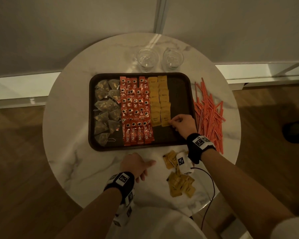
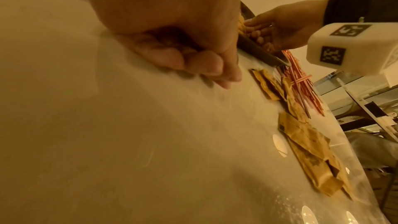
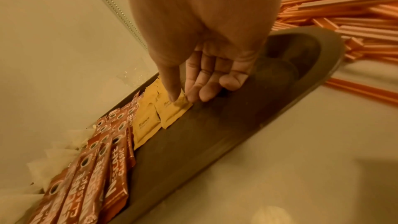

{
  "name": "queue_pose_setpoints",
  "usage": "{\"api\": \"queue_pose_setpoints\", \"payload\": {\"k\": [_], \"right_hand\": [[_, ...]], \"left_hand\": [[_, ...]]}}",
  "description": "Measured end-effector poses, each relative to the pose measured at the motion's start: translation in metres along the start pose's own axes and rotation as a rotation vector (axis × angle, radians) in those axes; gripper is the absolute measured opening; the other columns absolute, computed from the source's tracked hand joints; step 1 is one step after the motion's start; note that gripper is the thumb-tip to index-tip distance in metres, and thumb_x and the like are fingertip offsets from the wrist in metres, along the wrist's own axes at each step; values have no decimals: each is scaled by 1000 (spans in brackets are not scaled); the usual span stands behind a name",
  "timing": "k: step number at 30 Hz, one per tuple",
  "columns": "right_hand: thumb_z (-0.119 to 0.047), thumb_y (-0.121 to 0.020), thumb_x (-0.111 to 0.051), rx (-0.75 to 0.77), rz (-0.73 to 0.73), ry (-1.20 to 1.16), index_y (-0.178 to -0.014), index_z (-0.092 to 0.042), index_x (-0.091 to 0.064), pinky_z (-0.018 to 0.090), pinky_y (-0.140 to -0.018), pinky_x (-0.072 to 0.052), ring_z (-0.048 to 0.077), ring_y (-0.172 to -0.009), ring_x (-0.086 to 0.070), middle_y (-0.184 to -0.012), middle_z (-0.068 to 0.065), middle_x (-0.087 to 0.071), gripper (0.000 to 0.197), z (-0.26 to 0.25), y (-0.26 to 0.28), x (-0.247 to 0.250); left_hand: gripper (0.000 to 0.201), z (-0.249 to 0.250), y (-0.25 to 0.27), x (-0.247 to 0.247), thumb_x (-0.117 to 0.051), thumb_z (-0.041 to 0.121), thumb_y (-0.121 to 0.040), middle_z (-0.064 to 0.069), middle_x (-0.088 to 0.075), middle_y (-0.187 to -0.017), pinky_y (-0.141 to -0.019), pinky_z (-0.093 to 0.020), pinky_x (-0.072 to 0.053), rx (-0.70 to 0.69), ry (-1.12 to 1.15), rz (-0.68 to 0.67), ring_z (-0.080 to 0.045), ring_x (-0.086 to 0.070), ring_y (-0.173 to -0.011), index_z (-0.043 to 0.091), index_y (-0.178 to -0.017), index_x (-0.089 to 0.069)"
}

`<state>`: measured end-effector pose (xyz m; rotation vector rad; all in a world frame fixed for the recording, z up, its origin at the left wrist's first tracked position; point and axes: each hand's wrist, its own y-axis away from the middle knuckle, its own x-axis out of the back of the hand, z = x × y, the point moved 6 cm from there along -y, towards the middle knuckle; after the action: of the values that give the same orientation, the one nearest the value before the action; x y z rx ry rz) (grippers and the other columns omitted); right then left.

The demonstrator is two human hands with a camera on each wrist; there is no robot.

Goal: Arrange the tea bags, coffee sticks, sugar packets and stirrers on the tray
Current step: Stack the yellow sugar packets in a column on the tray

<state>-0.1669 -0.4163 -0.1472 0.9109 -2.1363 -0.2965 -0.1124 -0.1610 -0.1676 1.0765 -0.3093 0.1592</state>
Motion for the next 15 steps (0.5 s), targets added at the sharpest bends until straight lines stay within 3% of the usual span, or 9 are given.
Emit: {"api": "queue_pose_setpoints", "payload": {"k": [3,7,11,15], "right_hand": [[-35,-81,-79,-20,31,24,-82,-14,-68,30,-65,-56,15,-70,-64,-77,3,-69,24,1,-4,-1],[-38,-79,-80,-28,42,67,-79,-12,-67,36,-66,-58,19,-71,-66,-77,5,-71,28,1,-5,-2],[-34,-81,-79,-34,33,9,-81,-11,-67,31,-66,-56,15,-69,-64,-74,3,-69,26,-1,0,0],[-27,-87,-74,11,25,-132,-86,-5,-68,16,-58,-48,7,-59,-57,-72,3,-65,23,-8,23,6]], "left_hand": [[64,-1,-2,-1,-56,67,-87,0,-69,-54,-58,-25,-57,-5,-3,11,-11,-61,-41,10,-63,-72],[65,-2,-3,-1,-55,68,-87,1,-69,-54,-59,-25,-57,-8,-21,16,-11,-62,-43,10,-62,-72],[64,-3,-3,-2,-56,68,-86,1,-70,-55,-63,-27,-59,-8,-4,18,-11,-62,-43,10,-64,-73],[62,-2,-3,-2,-58,67,-86,0,-70,-55,-59,-25,-56,16,11,10,-11,-61,-42,11,-62,-71]]}}
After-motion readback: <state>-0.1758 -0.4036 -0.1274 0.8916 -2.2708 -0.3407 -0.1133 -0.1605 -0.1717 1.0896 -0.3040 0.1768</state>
